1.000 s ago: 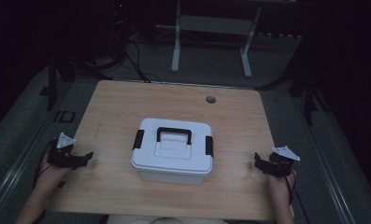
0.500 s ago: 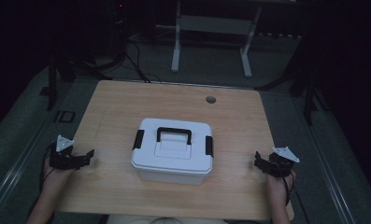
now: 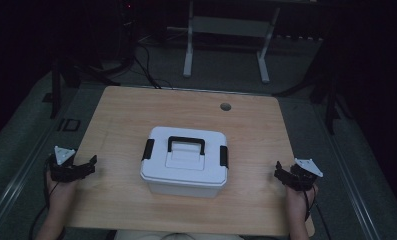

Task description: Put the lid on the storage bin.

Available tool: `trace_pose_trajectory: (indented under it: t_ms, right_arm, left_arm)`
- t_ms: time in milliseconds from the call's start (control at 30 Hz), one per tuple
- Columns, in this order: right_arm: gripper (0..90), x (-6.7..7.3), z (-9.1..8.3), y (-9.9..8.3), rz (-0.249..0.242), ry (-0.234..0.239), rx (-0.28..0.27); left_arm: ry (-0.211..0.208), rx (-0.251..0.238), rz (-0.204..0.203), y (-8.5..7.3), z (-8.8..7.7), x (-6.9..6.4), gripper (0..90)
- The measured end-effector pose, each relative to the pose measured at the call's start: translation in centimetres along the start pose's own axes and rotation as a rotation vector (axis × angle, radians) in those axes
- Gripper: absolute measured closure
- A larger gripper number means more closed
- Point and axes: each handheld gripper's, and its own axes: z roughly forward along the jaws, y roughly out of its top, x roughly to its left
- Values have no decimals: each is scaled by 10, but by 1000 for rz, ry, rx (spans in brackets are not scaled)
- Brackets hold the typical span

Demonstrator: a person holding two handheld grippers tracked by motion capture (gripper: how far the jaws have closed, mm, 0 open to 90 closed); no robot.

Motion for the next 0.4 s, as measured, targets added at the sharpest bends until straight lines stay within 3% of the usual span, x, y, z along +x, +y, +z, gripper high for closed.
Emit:
trace_pose_trajectory:
  t_ms: [33, 100, 400]
  right_arm:
    - [116, 0, 0, 0, -5, 0, 0]
    - [116, 1, 0, -1, -13, -1, 0]
    - [116, 2, 1, -2, -24, -2, 5]
  left_arm:
    - [0, 14, 10, 0, 0, -1, 75]
    - [17, -8, 16, 0, -1, -3, 75]
    - [9, -15, 21, -1, -2, -3, 75]
